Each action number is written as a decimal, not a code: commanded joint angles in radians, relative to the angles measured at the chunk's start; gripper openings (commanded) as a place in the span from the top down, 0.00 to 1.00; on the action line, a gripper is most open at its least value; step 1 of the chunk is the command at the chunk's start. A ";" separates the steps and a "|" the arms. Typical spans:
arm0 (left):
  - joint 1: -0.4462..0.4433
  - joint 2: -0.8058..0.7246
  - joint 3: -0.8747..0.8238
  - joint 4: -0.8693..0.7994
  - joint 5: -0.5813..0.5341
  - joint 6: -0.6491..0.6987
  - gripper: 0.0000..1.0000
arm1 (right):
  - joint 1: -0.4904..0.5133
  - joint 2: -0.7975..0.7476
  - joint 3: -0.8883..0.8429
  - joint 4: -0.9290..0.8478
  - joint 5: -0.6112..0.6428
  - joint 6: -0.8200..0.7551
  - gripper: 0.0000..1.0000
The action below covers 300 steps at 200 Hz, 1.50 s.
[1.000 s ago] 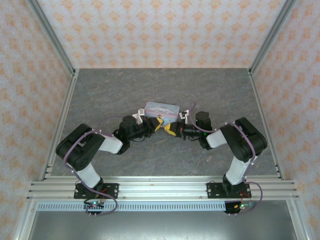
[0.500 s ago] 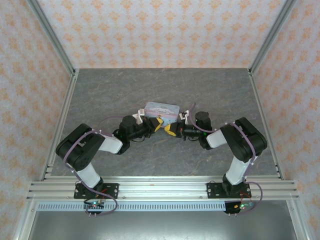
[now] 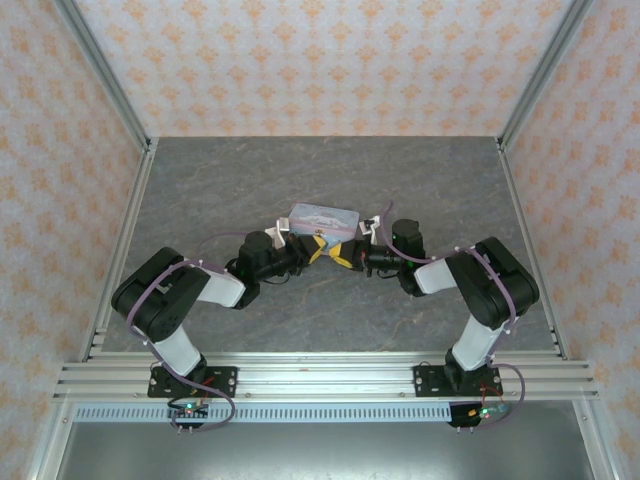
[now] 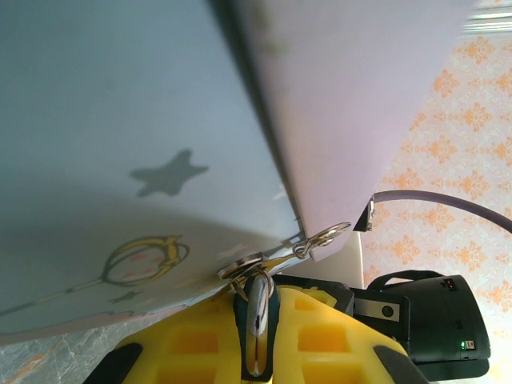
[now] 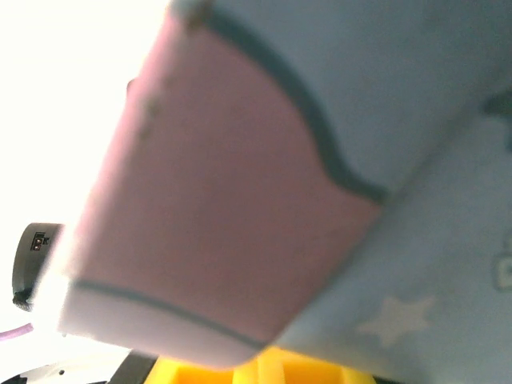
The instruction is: Unlock a padlock with a key
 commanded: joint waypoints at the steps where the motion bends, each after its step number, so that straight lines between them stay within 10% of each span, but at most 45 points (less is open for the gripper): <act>1: 0.006 -0.009 0.017 0.019 0.026 0.028 1.00 | -0.004 -0.010 0.032 0.021 0.003 -0.019 1.00; 300: -0.059 -0.015 0.072 0.066 0.113 0.031 1.00 | -0.075 0.085 0.142 0.078 -0.077 0.017 1.00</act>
